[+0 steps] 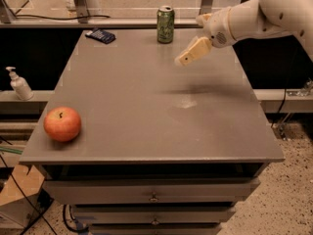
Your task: Move green can near apple
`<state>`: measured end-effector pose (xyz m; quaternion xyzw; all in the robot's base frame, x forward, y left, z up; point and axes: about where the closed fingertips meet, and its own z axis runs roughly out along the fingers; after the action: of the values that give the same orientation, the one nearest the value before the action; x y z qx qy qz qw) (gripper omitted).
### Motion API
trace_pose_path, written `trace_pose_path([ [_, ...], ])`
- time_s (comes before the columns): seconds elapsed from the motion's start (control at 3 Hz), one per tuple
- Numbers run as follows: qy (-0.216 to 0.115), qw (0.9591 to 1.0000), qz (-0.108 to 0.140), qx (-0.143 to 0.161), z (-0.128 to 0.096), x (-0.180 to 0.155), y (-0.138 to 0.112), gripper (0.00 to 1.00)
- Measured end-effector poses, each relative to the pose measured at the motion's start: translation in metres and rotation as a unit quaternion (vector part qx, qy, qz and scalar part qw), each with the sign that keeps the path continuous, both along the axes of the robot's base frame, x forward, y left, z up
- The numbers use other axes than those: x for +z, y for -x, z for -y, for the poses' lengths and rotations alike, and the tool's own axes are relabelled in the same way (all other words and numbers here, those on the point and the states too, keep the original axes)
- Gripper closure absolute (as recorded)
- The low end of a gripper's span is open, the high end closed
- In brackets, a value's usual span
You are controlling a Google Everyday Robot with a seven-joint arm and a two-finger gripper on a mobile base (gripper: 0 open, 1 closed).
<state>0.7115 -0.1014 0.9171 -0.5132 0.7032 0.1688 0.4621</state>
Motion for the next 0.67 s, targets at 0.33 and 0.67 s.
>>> trace_pose_path([
  [0.33,-0.025,0.9996,0.012,-0.011,-0.008,-0.002,-0.011,0.0],
  [0.67,-0.084,0.9952,0.042,-0.027,-0.015,0.0,-0.037,0.0],
])
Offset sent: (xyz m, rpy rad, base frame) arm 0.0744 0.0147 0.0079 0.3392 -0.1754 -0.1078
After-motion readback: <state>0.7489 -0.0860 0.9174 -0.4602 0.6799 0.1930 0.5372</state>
